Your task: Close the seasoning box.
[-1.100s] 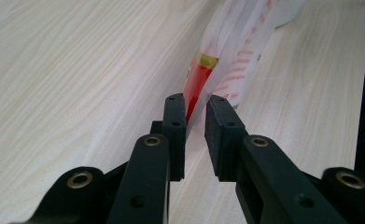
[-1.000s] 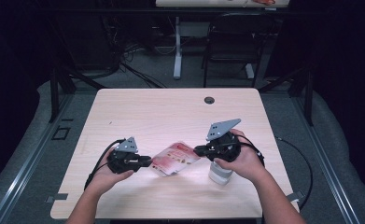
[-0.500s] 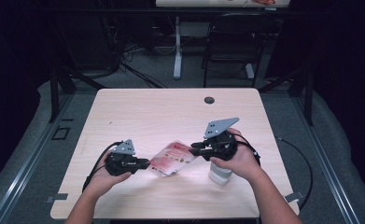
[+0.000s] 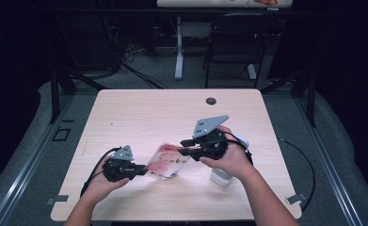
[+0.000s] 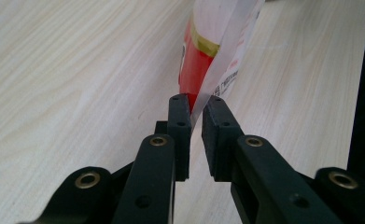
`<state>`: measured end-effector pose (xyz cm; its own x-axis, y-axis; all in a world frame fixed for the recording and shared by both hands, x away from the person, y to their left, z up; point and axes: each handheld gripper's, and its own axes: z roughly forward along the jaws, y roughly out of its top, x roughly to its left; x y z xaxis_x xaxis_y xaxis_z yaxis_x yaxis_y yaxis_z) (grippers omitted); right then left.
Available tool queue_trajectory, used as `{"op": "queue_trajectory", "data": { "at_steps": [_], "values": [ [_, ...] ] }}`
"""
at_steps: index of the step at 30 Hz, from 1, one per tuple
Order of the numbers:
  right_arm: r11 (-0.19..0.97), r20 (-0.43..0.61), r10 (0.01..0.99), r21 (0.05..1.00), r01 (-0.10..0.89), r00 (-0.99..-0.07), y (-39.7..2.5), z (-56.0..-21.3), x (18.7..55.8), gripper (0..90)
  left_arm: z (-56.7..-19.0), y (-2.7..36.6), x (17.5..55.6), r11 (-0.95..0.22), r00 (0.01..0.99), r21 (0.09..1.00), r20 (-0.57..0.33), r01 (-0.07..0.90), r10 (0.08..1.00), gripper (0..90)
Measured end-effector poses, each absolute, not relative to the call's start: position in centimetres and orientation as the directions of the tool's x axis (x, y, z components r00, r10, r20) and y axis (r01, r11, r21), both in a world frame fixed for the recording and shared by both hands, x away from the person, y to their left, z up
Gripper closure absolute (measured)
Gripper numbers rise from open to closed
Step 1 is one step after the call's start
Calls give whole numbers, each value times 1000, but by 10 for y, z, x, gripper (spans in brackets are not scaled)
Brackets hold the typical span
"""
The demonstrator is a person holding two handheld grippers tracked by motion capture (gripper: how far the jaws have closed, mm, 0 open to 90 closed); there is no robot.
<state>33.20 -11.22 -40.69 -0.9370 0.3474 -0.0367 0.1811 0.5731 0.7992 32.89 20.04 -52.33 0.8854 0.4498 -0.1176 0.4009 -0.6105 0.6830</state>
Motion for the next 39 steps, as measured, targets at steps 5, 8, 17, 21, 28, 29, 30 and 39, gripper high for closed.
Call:
{"op": "queue_trajectory", "data": {
  "at_steps": [5,8,17,21,28,29,30,39],
  "values": [
    [575,-45,316,803,153,-948,-98,-402,329,653,-525,204,324,-610,886,681,-129,405,445,790],
    [572,-48,308,808,144,-950,-91,-401,327,645,-522,205,320,-596,883,694,-127,405,452,746],
    [536,-39,290,835,128,-956,-80,-395,325,597,-514,212,313,-540,869,738,-125,404,479,636],
    [536,-40,290,835,127,-956,-80,-394,324,596,-514,213,313,-534,863,738,-127,412,489,600],
    [519,-35,311,843,139,-950,-89,-393,324,586,-517,214,314,-539,859,732,-123,416,497,560],
    [518,-35,316,844,141,-948,-91,-392,324,583,-517,214,314,-539,858,731,-123,418,498,556],
    [513,-36,325,846,144,-945,-94,-391,323,583,-518,214,314,-536,857,734,-122,418,501,556],
    [474,-42,440,859,192,-897,-131,-387,328,564,-517,221,314,-524,850,738,-124,424,512,534]
  ]
}}
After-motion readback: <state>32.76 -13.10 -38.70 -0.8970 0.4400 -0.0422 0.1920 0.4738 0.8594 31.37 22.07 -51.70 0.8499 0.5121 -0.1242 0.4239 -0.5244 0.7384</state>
